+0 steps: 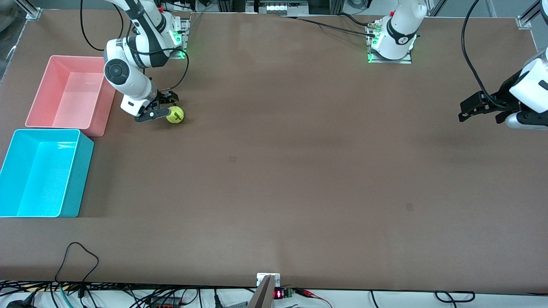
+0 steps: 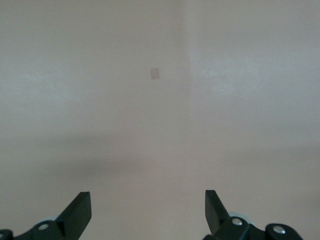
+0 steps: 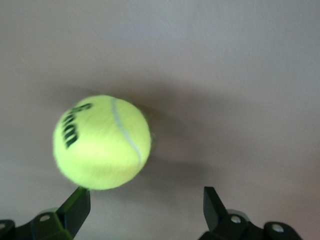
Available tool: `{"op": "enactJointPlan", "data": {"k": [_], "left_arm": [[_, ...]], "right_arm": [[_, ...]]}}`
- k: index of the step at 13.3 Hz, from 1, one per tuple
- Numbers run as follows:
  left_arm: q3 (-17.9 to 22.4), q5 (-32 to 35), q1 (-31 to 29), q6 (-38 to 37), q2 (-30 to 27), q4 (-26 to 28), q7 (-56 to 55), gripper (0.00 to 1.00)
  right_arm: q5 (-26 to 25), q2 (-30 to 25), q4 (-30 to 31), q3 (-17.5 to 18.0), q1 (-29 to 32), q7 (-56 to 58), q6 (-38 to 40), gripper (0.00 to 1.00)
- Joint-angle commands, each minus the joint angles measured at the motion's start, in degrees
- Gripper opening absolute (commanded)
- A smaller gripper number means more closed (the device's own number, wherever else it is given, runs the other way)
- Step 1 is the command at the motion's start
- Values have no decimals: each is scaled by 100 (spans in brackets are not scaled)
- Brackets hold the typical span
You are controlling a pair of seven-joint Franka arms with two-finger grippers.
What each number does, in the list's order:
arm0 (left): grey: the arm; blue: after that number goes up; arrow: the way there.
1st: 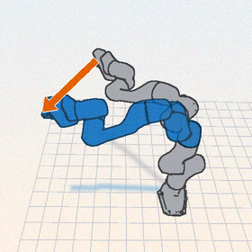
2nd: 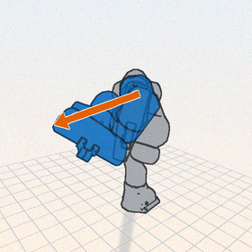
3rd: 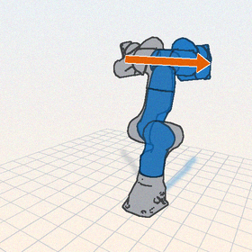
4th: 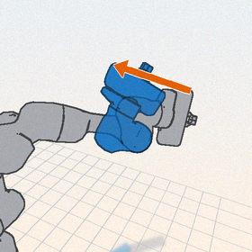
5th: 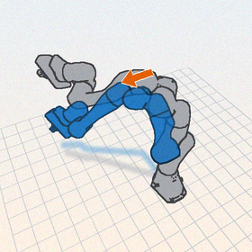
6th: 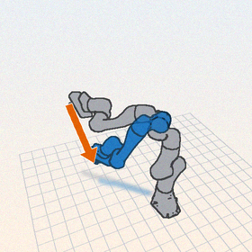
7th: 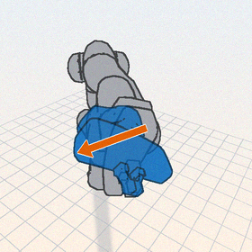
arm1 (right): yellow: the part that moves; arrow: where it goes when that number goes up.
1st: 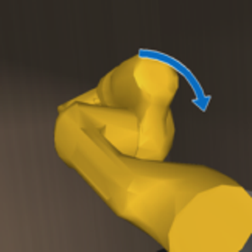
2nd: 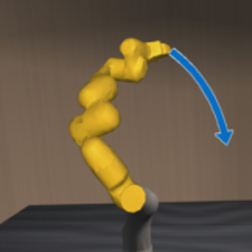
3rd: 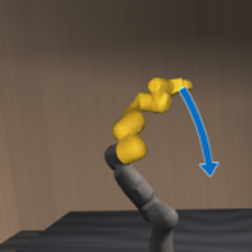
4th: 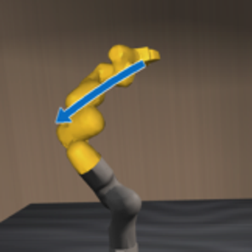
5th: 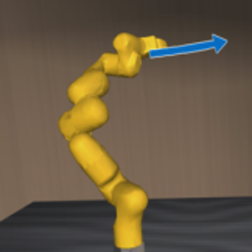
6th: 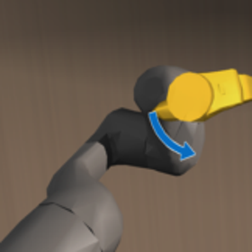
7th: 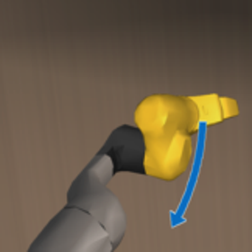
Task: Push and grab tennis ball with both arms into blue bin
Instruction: 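Lower the right gripper over the tennis ball and close on it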
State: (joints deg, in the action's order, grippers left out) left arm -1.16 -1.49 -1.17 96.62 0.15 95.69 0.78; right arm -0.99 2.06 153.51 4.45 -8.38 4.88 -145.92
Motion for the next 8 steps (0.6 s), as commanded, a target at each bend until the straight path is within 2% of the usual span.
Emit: {"op": "enactJointPlan", "data": {"k": [1,3,6,8], "left_arm": [[-42,-62,-24,67,-155,178,-157,100],[-33,-71,-24,6,-155,135,-148,100],[-25,-80,-15,-82,29,-181,-218,100],[-25,-71,-15,-91,47,-182,-183,100]], "right_arm": [[20,-329,-32,283,21,57,19,100],[55,-373,-85,556,21,48,-42,100],[756,-347,-208,908,21,66,-51,100],[942,-251,-304,935,21,66,-112,100]]}}
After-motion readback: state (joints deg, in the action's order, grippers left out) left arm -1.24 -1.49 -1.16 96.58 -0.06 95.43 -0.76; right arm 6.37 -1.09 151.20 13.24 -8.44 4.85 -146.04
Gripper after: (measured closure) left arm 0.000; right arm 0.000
